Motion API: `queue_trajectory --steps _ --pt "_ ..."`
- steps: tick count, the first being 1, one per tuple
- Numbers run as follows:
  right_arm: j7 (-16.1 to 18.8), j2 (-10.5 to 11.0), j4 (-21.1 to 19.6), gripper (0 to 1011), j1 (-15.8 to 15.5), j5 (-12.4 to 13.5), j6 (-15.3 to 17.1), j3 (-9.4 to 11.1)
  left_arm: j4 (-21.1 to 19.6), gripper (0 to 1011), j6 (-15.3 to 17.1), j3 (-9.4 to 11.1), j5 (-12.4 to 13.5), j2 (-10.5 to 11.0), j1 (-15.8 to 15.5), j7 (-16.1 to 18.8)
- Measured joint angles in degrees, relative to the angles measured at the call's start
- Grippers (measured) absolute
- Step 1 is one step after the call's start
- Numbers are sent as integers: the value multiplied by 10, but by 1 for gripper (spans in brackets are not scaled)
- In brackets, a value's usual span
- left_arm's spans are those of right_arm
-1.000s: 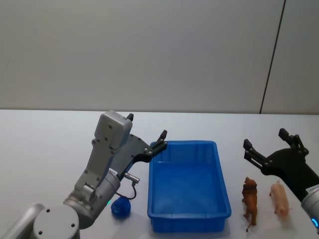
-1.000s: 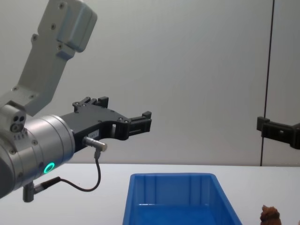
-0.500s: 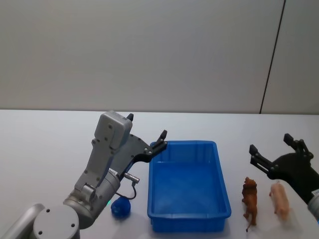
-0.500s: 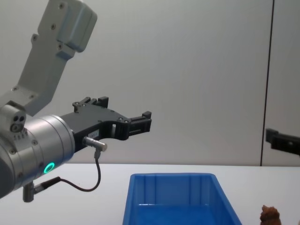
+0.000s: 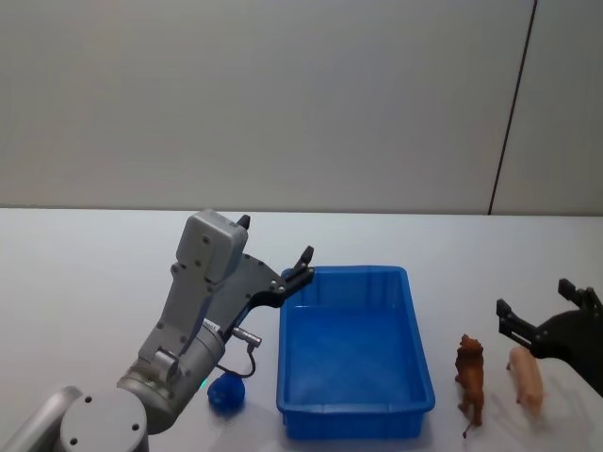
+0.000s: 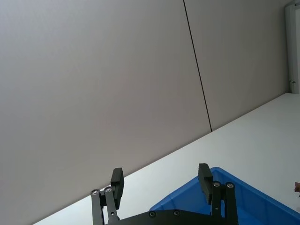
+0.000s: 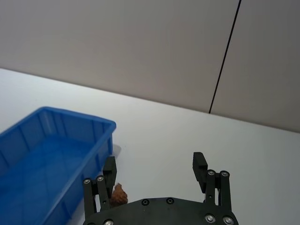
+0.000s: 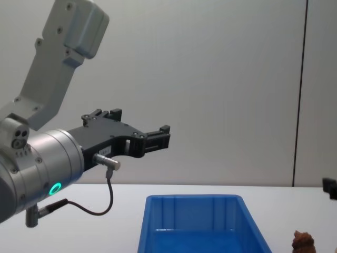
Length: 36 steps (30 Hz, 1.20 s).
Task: Pick up the two dolls from the table and place them into the box.
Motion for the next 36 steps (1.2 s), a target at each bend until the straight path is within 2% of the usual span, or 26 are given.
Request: queue_trajectory --steps 20,36 --pt "31 5 45 1001 10 -15 78 0 0 1002 0 0 0 0 0 0" --pt "35 0 66 1001 13 -22 129 -5 0 1001 0 0 0 0 0 0"
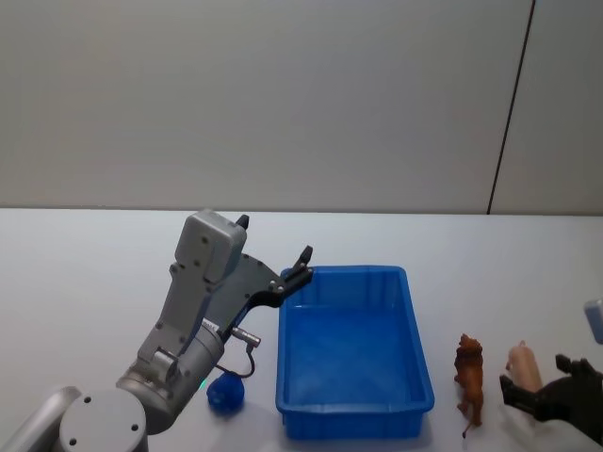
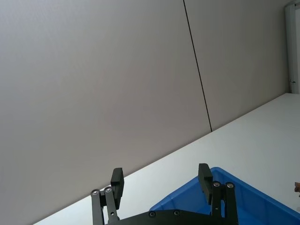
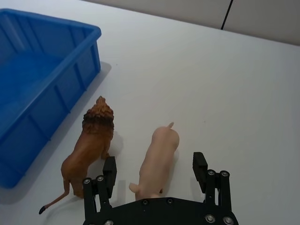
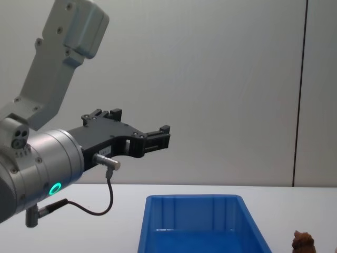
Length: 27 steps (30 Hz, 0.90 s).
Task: Pick up the two dolls from the table and place them into the box.
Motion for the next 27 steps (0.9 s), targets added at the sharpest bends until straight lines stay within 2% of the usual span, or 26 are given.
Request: queue_trajectory --steps 12,17,21,22,25,27 --pt "0 -9 20 998 8 -2 21 -5 0 1001 0 0 0 0 0 0" --pt "0 -13 30 901 14 -3 29 -7 0 1001 0 0 0 0 0 0" --pt "0 -17 39 793 20 -3 35 -8 0 1001 0 0 0 0 0 0" --pt "0 -19 43 740 23 -3 37 -9 0 1001 0 0 0 0 0 0" --pt "-1 -22 48 683 27 -3 39 -10 0 1001 0 0 0 0 0 0" --pt "-1 -24 54 601 31 -3 40 -10 0 1001 0 0 0 0 0 0"
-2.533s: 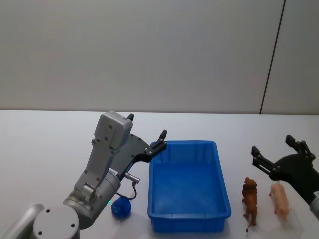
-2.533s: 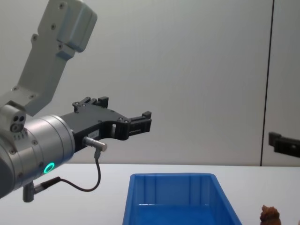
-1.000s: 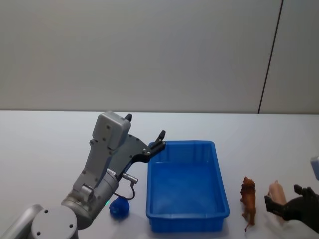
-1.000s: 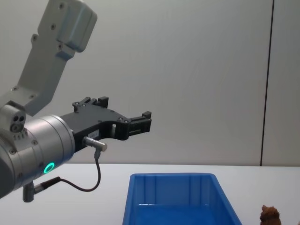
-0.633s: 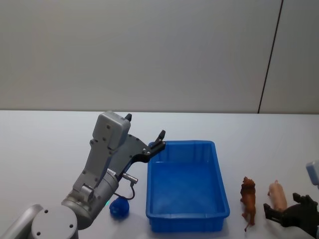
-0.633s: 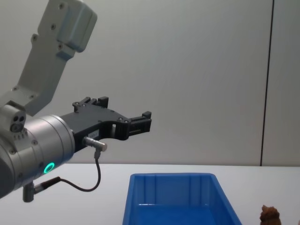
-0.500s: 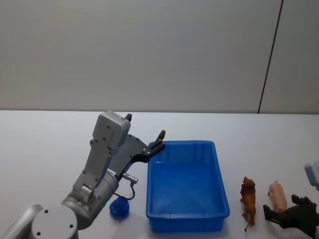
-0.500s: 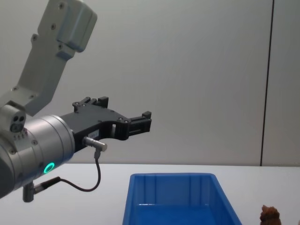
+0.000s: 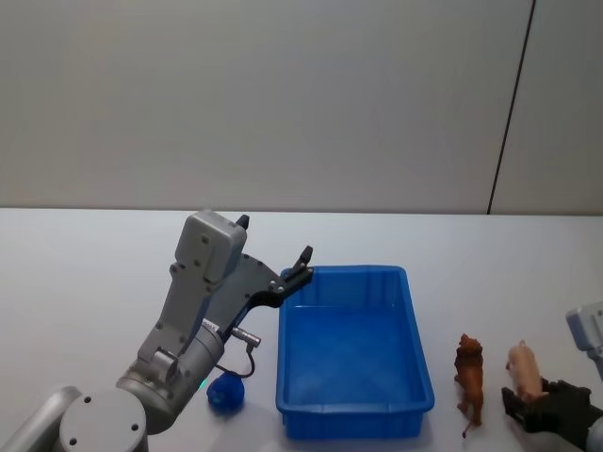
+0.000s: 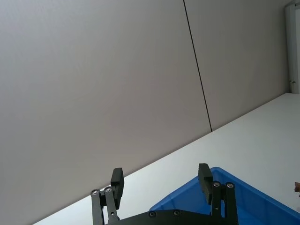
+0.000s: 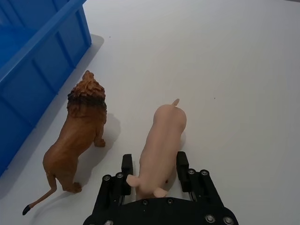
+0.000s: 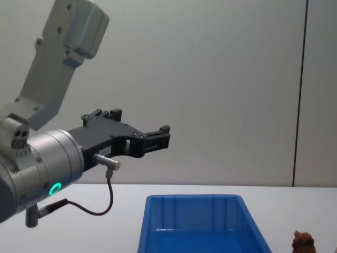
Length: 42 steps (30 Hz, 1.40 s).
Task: Pick up the two dolls from the table and place them into the box.
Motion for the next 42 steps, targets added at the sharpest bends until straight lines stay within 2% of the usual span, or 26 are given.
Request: queue_trajectory --steps 4,5,6,7,9,21,27,35,42 --pt "-1 -3 6 485 5 -1 0 -1 0 1001 0 0 0 0 0 0" --pt "-2 -4 8 425 7 -2 0 -1 0 1001 0 0 0 0 0 0" --pt "-2 -4 8 425 7 -2 0 -1 0 1001 0 0 0 0 0 0" --pt "-3 -5 9 371 8 -2 -2 -1 0 1001 0 0 0 0 0 0" --pt "-5 -6 11 344 10 -4 -6 -1 0 1001 0 0 0 0 0 0" --pt "-13 -8 -5 343 18 -18 -49 0 0 1001 0 0 0 0 0 0" --pt "-6 -9 -20 344 26 -27 -68 1 0 1001 0 0 0 0 0 0" --pt "30 -14 -40 343 45 -40 -86 -3 0 1001 0 0 0 0 0 0" --pt "72 -23 -48 343 65 -52 -88 -12 0 1001 0 0 0 0 0 0"
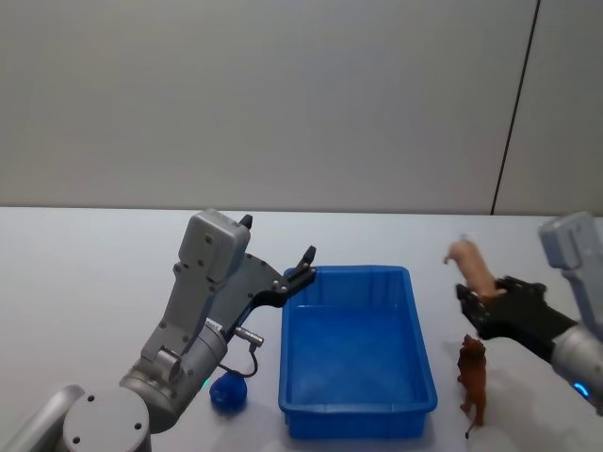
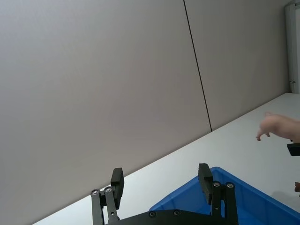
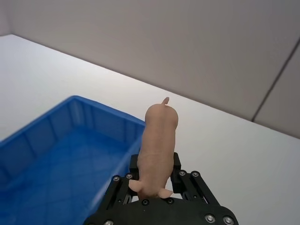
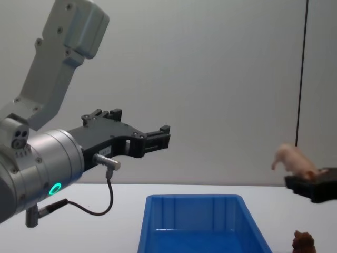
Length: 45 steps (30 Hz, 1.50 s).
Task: Pick up the two dolls from the table and place them into the box.
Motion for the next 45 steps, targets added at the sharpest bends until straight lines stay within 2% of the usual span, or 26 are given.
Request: queue_trajectory --steps 10,17,19,31,34,37,38,40,45 --pt "65 -27 15 344 31 -27 21 -29 0 1001 0 0 0 0 0 0" --pt "92 -46 38 344 44 -44 32 -50 0 1002 0 0 0 0 0 0" --pt "99 -52 46 373 48 -49 35 -57 0 1001 0 0 0 0 0 0" --pt "97 -67 64 751 54 -58 33 -74 0 1001 0 0 0 0 0 0" --pt "88 -66 61 854 50 -53 24 -74 0 1001 0 0 0 0 0 0" --pt "76 -62 53 902 44 -44 17 -71 0 1001 0 0 0 0 0 0" --pt "73 -60 50 955 41 -42 15 -70 0 1001 0 0 0 0 0 0" --pt "66 -57 45 999 37 -35 11 -67 0 1001 0 0 0 0 0 0" --pt "43 -41 22 1001 17 -12 4 -57 0 1001 0 0 0 0 0 0"
